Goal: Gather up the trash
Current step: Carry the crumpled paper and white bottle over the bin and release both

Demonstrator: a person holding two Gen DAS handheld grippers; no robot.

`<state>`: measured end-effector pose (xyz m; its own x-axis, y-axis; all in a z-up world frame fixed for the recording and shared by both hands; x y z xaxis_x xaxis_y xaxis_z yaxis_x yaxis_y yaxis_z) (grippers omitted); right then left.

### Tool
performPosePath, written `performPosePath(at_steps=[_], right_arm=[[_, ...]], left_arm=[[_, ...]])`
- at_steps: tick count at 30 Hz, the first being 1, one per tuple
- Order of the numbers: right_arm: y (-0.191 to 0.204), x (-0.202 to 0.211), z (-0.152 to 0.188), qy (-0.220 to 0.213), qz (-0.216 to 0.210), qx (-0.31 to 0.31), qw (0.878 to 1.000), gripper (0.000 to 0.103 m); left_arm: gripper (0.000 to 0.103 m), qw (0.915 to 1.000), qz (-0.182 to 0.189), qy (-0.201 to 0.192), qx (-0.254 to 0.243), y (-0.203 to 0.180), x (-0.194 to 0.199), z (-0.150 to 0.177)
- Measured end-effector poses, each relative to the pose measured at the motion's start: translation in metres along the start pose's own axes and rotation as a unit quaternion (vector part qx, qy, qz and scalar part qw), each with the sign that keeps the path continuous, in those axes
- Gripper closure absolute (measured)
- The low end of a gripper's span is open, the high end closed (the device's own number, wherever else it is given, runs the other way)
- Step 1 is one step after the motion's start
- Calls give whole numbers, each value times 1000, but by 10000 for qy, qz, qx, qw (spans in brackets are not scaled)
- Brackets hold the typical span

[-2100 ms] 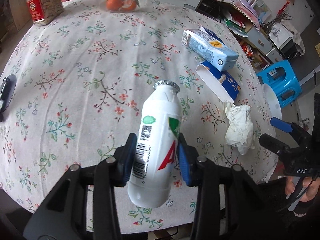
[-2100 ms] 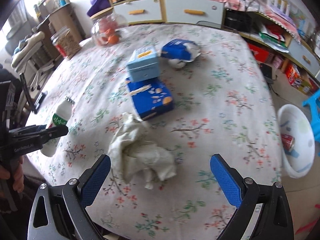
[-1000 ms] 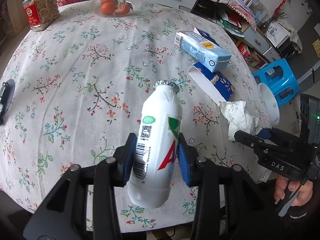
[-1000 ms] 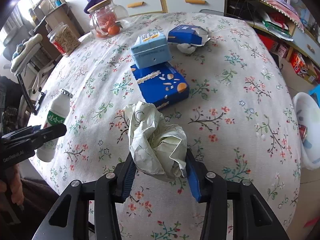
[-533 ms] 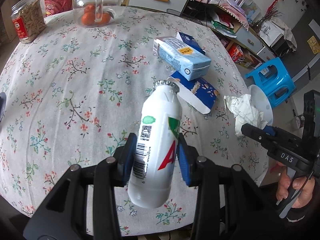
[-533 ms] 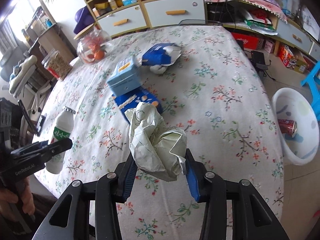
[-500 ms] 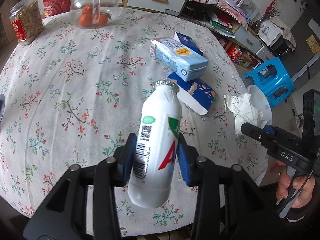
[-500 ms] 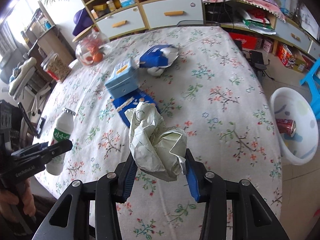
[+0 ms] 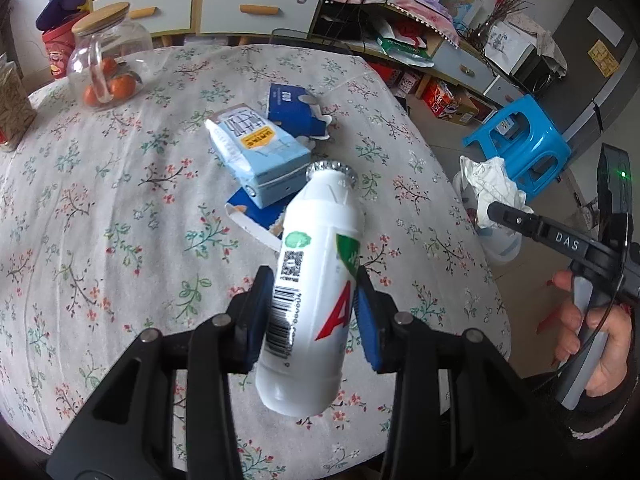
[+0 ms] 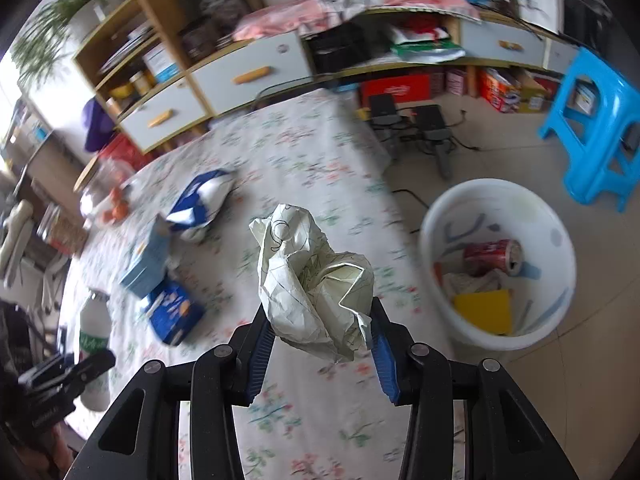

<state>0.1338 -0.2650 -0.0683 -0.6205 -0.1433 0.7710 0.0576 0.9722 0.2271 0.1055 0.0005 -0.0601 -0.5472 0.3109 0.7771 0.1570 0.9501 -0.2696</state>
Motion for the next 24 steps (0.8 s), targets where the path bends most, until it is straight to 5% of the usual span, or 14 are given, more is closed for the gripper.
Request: performPosePath(at_steps=[13,18,24], right_arm=[[-118,-8,-32,-30,832,-948,9920,57],[-146,-4,-31,42,776,-1193,9898,35],[-168,15,-28,-56,733,-1298,9888,33]], left_arm=[[61,9985,355,238,-345,-76,-48,-23],[61,9967,511,291,-556,-115,-69,-34],[61,9936,752,433,-726,-161,-98,-40]])
Point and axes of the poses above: each gripper's, at about its wrist camera, not at the fingertips, and x roughly against the way its jaws point, y to its left, z to its underside, the point moved 3 cm from there along -x, roughly the way its jaws point, and after that the axes turned 7 degrees about -y, right-handed, at the moved point
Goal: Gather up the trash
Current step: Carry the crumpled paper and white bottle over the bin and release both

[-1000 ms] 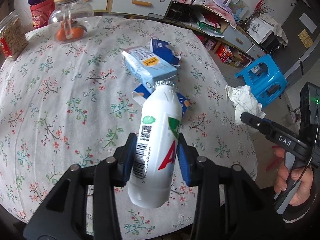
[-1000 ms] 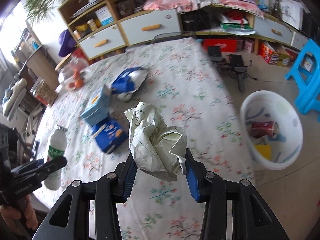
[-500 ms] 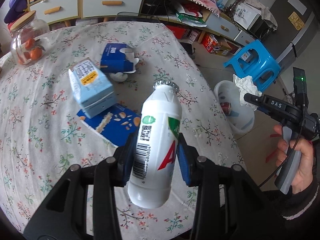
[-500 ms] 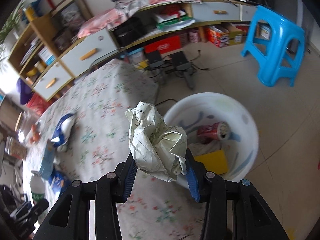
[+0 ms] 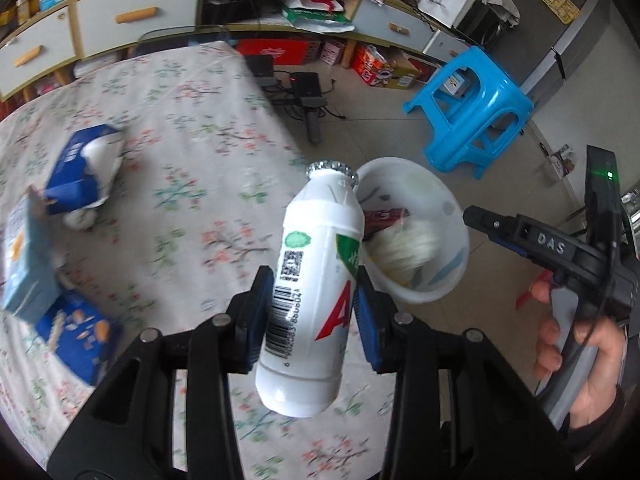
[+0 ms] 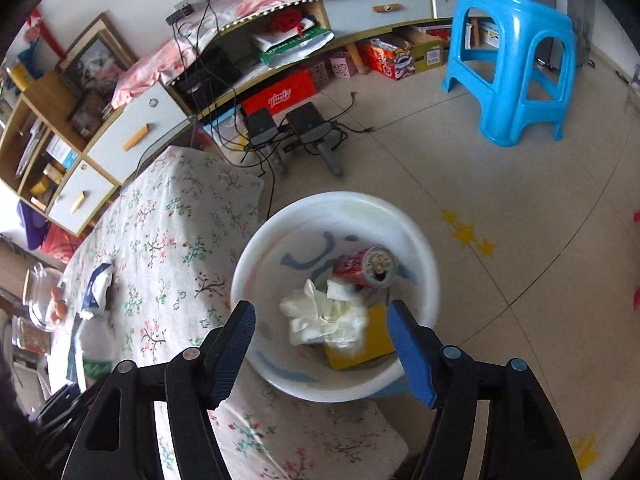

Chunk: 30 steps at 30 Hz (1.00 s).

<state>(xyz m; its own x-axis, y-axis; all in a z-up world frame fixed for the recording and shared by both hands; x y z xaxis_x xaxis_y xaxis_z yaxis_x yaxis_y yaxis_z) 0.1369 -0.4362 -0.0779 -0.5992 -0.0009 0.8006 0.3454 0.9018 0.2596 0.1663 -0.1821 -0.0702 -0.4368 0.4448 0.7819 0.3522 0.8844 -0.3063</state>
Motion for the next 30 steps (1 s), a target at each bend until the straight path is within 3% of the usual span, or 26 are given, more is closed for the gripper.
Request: performPosePath(at_steps=[7,15,17,19,20,21,25,30], right_arm=[[-32,20,-4,-156,127,-164,9997,32],[-54,36,-3,-245,161,-151,9995,31],[-57,37,-4,-257,150,-185,9994,31],[-57,39,-4,-270,141,-199,9993,31],[-55,39,-4,-279,125,-199,9993,31],[-54,40,-4,-289,113,-191,9993,31],[-44,43,-5,-354,57,-72,9993,31],[-22,47,-2,-402,-71,137,9991,30]], left_arm=[[61,9996,176,163,-158,-42,-40,-11],[61,9994,251,147,-198,-66,-66,-27],[61,9988,450,123,-172,-69,-68,-30],[47,9985,504,53,-202,-71,-68,-33],[27,9991,377,-31,-213,-69,-66,-34],[17,9993,275,-138,-222,-68,-62,-34],[16,9993,-22,-233,-293,-58,-47,-29],[6,9986,-341,-327,-254,-37,-27,-23]])
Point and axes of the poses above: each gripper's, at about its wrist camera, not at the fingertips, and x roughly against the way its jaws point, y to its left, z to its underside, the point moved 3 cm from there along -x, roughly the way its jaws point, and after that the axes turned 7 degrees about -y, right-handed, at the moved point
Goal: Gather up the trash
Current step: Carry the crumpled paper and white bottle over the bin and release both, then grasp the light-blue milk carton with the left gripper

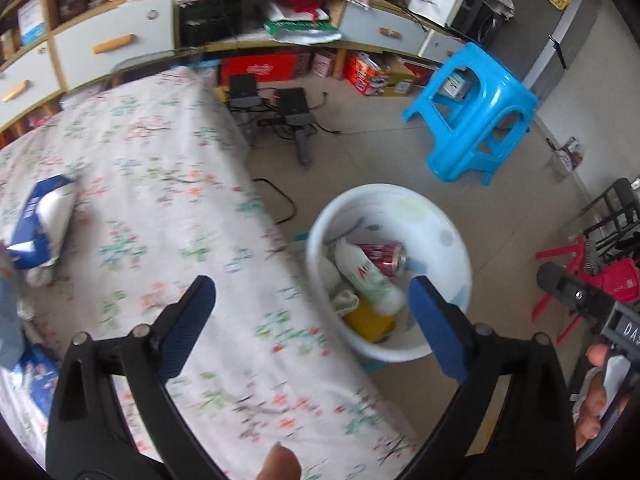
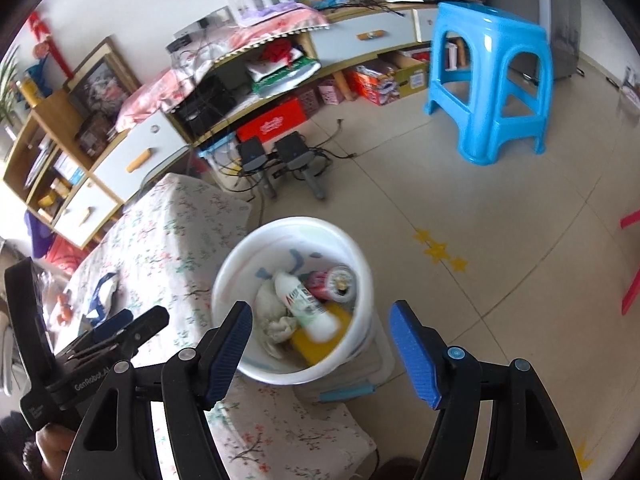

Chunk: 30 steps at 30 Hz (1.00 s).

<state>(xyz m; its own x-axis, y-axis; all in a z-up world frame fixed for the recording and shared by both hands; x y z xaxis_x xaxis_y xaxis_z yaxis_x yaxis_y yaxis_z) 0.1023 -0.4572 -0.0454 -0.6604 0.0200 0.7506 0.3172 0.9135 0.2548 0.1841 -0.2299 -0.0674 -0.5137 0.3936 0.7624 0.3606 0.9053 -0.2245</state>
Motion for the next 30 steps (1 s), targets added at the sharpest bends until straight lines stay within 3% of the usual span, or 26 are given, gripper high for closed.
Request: performPosePath(at_steps=[19,25,30], right_arm=[[105,-7,26,108,-431,741,9963,26],[142,-19,35,210,-450,982,9939,24],[178,-35,46,347,-486,1239,9905,23]], left_arm=[[1,9956,-828,-374,216,123,100,32],[1,9869,-1243,-515,894,184,118,43],[1,9764,-1465,-281,1560,228,112,50]])
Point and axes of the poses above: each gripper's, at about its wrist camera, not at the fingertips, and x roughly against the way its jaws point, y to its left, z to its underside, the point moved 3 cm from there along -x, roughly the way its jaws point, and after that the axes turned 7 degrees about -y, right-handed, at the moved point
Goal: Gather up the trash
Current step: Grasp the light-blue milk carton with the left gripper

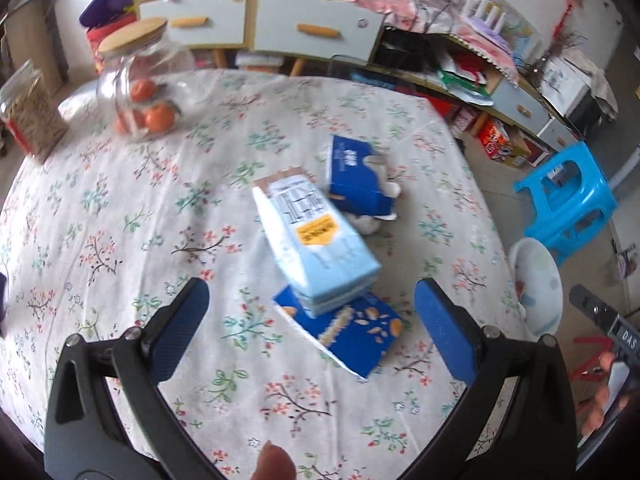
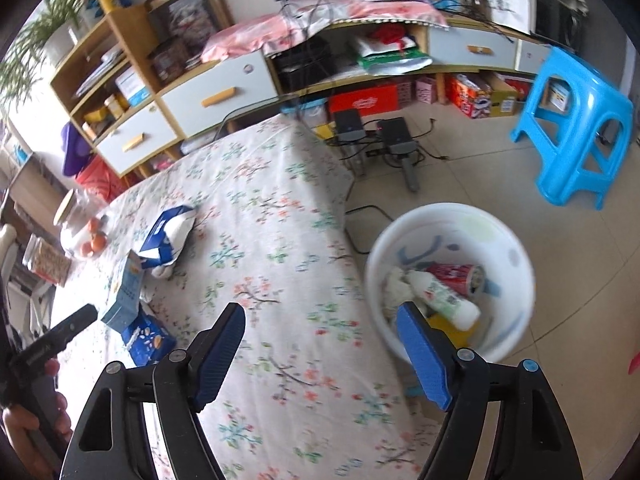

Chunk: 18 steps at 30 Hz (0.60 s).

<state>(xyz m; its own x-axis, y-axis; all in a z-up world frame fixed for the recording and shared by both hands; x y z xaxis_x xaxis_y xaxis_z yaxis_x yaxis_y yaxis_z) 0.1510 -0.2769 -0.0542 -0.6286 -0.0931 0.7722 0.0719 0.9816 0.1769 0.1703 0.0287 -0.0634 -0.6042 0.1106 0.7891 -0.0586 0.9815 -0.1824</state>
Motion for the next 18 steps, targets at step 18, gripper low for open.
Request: performPosePath(at_steps=[18], right_arm=[[58,-54,0,384,28,216,9990,23]], left_arm=[[17,9967,202,411,676,5,-49,-12]])
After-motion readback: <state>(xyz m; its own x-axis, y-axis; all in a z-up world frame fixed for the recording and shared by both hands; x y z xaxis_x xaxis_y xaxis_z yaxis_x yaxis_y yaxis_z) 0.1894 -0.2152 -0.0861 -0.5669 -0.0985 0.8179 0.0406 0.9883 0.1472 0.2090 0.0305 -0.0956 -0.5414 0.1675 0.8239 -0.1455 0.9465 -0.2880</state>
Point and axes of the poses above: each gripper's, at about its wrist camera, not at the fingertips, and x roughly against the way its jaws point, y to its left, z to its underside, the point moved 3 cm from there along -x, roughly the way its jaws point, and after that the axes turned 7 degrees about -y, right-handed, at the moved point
